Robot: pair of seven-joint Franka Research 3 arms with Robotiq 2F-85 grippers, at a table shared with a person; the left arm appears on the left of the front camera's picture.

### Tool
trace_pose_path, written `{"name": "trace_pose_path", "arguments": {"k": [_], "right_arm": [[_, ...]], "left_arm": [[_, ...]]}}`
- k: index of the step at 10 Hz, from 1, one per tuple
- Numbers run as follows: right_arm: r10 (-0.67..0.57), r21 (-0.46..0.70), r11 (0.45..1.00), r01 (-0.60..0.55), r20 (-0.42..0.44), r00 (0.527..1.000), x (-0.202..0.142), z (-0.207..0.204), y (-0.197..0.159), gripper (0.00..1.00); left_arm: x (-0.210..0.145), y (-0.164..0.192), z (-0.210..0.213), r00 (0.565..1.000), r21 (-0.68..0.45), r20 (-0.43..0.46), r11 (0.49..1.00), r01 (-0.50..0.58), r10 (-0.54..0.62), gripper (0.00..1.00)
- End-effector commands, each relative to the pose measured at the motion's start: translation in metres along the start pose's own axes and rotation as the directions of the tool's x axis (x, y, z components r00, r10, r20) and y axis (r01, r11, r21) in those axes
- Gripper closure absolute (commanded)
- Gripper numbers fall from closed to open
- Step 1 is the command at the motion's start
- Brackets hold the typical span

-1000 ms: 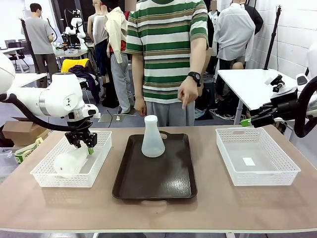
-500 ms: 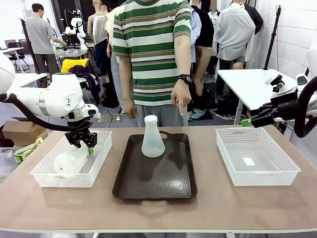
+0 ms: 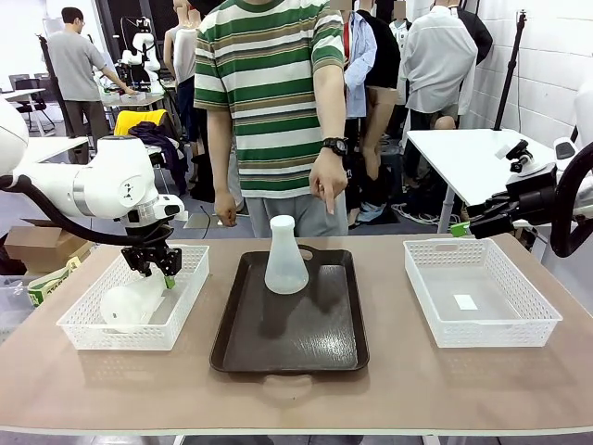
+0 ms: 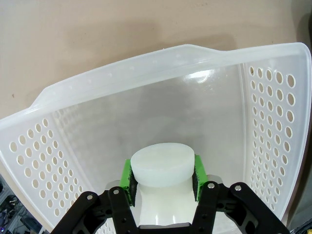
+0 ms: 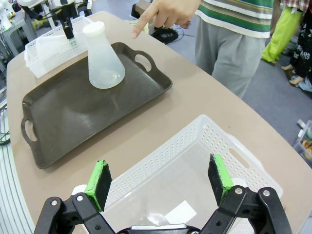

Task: Prepare the laboratory tools.
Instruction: Place the picked Big flask upright in the Handle tray as directed by the person.

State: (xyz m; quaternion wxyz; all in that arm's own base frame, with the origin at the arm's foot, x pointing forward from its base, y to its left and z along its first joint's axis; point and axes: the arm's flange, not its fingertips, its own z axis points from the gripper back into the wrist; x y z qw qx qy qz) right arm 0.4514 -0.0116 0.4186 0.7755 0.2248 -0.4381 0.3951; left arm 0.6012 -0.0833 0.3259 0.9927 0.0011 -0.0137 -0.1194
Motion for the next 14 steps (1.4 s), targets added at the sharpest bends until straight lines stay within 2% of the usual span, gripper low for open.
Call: {"name": "trace_pose_path", "arguments": {"k": [1,6,8,9,12,14], "right_arm": [[-0.001,0.0,1.0,0.001,-0.014,1.0,-0.001,0.0,0.0,0.0],[-0.001,0.0,1.0,0.001,-0.014,1.0,-0.001,0.0,0.0,0.0],[-0.001,0.0,1.0,0.001,-0.014,1.0,-0.001,0.0,0.0,0.0],[-0.001,0.0,1.0,0.001,-0.014,1.0,-0.001,0.0,0.0,0.0],[-0.001,0.0,1.0,0.001,-0.014,1.0,-0.001,0.0,0.0,0.0],[-0.001,0.0,1.0,0.001,-0.014,1.0,-0.001,0.0,0.0,0.0]], "left_arm": [[0.0,0.001,0.0,1.0,0.001,0.001,1.0,0.0,0.0,1.0],[0.0,0.0,0.0,1.0,0.0,0.0,1.0,0.0,0.0,1.0],[-0.004,-0.011,0.016,0.997,0.026,0.044,0.998,0.059,-0.06,1.0],[-0.007,-0.019,0.034,0.991,0.004,0.069,0.994,0.114,-0.114,1.0],[-0.025,-0.042,0.092,0.946,-0.031,0.176,0.959,0.283,-0.273,1.0],[-0.039,-0.051,0.133,0.89,0.013,0.278,0.928,0.372,-0.361,1.0]]}}
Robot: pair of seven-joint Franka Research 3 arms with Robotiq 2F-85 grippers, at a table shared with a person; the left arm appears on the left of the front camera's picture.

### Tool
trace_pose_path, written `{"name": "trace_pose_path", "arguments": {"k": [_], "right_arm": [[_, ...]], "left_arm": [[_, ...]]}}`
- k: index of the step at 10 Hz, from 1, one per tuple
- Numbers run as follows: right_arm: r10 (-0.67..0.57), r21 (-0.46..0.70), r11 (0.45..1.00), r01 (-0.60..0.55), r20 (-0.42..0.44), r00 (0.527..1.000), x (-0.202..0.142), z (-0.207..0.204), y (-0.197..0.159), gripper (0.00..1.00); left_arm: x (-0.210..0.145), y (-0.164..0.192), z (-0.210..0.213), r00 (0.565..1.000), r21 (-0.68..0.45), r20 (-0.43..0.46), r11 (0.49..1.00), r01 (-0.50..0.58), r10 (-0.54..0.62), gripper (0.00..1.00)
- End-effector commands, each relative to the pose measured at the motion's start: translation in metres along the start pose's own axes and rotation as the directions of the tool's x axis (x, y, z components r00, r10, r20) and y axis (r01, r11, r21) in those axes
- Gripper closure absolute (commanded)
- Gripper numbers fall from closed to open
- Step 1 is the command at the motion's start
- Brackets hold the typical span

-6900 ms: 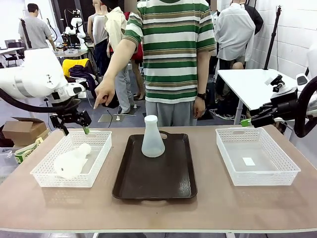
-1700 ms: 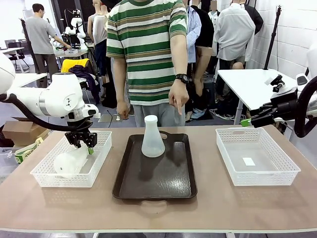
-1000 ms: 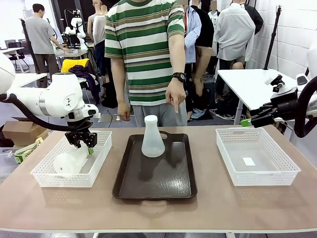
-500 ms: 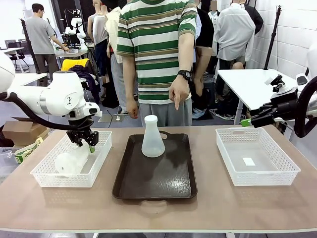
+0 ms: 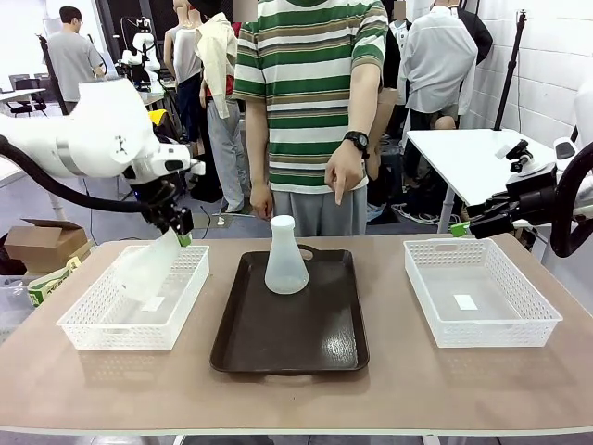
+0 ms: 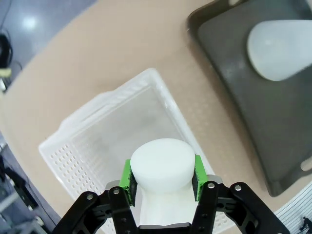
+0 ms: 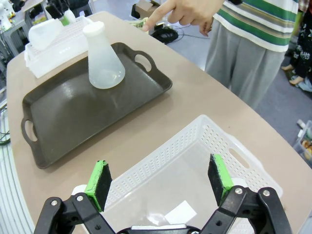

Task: Prepare the laboratory tools.
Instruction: Place the picked Big flask upright in the Handle tray as directed by the person.

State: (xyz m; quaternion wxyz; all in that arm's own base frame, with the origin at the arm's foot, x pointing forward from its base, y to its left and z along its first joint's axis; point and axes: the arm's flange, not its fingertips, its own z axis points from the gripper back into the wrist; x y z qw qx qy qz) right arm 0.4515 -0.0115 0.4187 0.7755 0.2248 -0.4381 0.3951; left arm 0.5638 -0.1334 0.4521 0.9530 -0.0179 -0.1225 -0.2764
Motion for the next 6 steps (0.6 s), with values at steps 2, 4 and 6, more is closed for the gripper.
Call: {"name": "trace_pose_path", "arguments": {"k": [2,4,6], "right_arm": [[-0.002,0.0,1.0,0.002,-0.014,1.0,-0.001,0.0,0.0,0.0],[-0.002,0.0,1.0,0.002,-0.014,1.0,-0.001,0.0,0.0,0.0],[-0.002,0.0,1.0,0.002,-0.014,1.0,-0.001,0.0,0.0,0.0]], "left_arm": [[-0.028,-0.015,0.05,0.952,-0.04,0.191,0.967,0.25,-0.238,1.0],[-0.042,-0.023,0.085,0.813,-0.112,0.431,0.871,0.478,-0.391,1.0],[-0.065,-0.026,0.114,0.595,-0.155,0.676,0.706,0.691,-0.434,1.0]]}}
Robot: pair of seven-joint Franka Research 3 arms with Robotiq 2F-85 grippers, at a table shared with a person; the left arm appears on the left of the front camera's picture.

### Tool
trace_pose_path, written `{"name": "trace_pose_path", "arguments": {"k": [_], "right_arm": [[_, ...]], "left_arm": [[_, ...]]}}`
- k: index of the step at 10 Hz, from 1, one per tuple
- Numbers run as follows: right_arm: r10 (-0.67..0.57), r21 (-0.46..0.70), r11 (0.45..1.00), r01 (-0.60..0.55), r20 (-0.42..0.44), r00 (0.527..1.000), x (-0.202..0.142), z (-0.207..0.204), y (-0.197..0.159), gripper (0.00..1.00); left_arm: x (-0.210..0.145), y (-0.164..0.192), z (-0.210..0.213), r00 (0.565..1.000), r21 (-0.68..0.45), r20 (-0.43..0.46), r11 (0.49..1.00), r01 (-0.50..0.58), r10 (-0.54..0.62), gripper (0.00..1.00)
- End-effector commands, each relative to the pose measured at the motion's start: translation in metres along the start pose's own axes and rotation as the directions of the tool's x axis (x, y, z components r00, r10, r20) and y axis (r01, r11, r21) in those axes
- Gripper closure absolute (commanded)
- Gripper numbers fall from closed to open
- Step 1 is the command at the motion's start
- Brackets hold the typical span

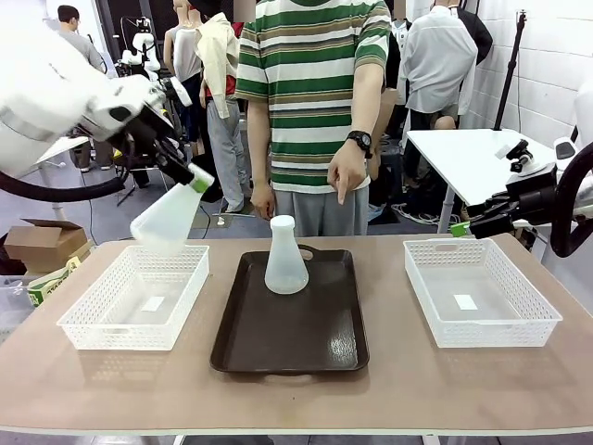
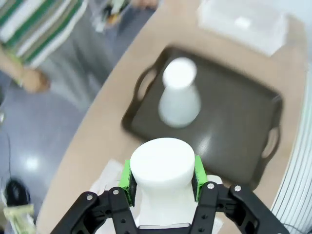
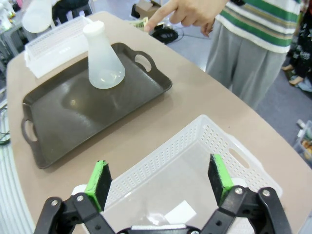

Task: Prepare the laboratory tools.
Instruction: Place the picked Big flask upright in the Handle tray as directed by the person.

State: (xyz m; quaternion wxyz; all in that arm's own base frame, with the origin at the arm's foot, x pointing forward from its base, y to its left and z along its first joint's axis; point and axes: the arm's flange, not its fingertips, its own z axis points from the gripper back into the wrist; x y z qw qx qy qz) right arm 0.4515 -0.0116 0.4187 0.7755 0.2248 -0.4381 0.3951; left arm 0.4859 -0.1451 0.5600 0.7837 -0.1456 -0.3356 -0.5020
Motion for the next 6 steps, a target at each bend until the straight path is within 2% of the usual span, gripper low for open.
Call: {"name": "trace_pose_path", "arguments": {"k": [1,3,4,5,6], "right_arm": [[-0.002,0.0,1.0,0.002,-0.014,1.0,-0.001,0.0,0.0,0.0],[-0.002,0.0,1.0,0.002,-0.014,1.0,-0.001,0.0,0.0,0.0],[-0.002,0.0,1.0,0.002,-0.014,1.0,-0.001,0.0,0.0,0.0],[-0.002,0.0,1.0,0.002,-0.014,1.0,-0.001,0.0,0.0,0.0],[-0.002,0.0,1.0,0.002,-0.014,1.0,-0.001,0.0,0.0,0.0]], "left_arm": [[-0.041,0.002,0.024,0.951,-0.274,0.284,0.941,0.199,-0.119,1.0],[-0.049,0.007,0.021,0.932,-0.39,0.333,0.879,0.273,-0.142,1.0],[-0.056,0.019,0.012,0.958,-0.366,0.284,0.928,0.065,0.045,1.0],[-0.025,-0.012,0.032,0.923,-0.244,0.352,0.937,0.249,-0.154,1.0],[-0.025,-0.012,0.032,0.923,-0.244,0.352,0.937,0.249,-0.154,1.0]]}}
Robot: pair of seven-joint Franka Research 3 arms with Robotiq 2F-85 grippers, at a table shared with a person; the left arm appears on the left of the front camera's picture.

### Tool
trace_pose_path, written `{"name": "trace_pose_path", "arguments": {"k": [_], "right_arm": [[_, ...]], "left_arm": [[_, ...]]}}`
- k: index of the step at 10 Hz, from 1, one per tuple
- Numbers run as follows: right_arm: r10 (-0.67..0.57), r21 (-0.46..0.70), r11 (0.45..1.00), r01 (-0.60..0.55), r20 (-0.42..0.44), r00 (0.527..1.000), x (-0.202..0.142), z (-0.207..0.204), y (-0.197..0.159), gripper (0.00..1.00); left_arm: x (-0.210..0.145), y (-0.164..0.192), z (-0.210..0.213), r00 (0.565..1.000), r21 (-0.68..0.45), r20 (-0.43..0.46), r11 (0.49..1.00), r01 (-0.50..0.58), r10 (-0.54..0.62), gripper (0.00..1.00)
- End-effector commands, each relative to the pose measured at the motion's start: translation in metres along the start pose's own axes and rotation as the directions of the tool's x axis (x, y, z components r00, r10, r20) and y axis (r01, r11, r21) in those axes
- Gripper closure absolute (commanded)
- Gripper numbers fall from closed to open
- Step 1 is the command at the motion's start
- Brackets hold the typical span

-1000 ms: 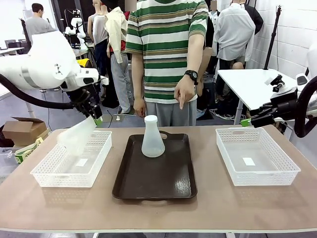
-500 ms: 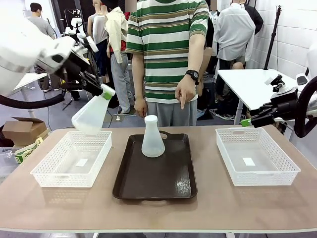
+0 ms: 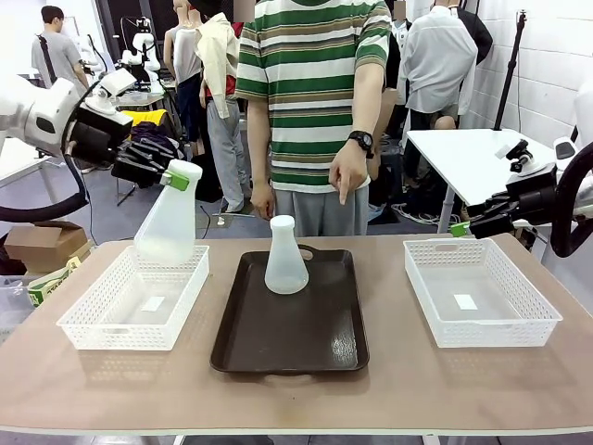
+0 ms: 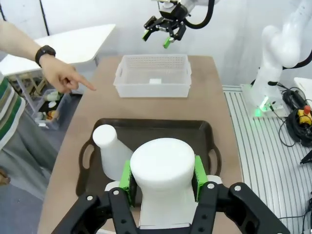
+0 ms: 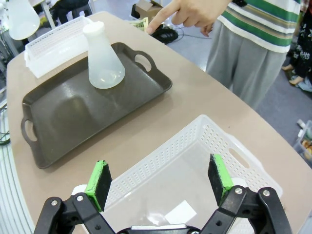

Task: Prepare the laboratory tools.
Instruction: Place the picked Big flask upright in the Handle tray as directed by the person.

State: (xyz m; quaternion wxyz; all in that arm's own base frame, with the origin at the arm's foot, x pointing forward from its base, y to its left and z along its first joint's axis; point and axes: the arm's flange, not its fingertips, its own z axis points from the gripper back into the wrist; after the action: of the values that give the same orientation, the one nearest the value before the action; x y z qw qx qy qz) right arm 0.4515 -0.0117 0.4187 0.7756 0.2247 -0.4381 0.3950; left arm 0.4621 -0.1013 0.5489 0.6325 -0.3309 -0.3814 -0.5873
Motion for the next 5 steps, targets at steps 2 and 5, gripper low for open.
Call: {"name": "trace_pose_path", "arguments": {"k": [2,5], "right_arm": [[-0.001,0.0,1.0,0.001,-0.014,1.0,-0.001,0.0,0.0,0.0],[-0.001,0.0,1.0,0.001,-0.014,1.0,-0.001,0.0,0.0,0.0]], "left_arm": [[0.0,0.0,0.0,1.0,0.0,0.0,1.0,0.0,0.0,1.0],[-0.044,0.0,-0.064,0.946,-0.265,0.283,0.934,0.239,-0.161,1.0]]}}
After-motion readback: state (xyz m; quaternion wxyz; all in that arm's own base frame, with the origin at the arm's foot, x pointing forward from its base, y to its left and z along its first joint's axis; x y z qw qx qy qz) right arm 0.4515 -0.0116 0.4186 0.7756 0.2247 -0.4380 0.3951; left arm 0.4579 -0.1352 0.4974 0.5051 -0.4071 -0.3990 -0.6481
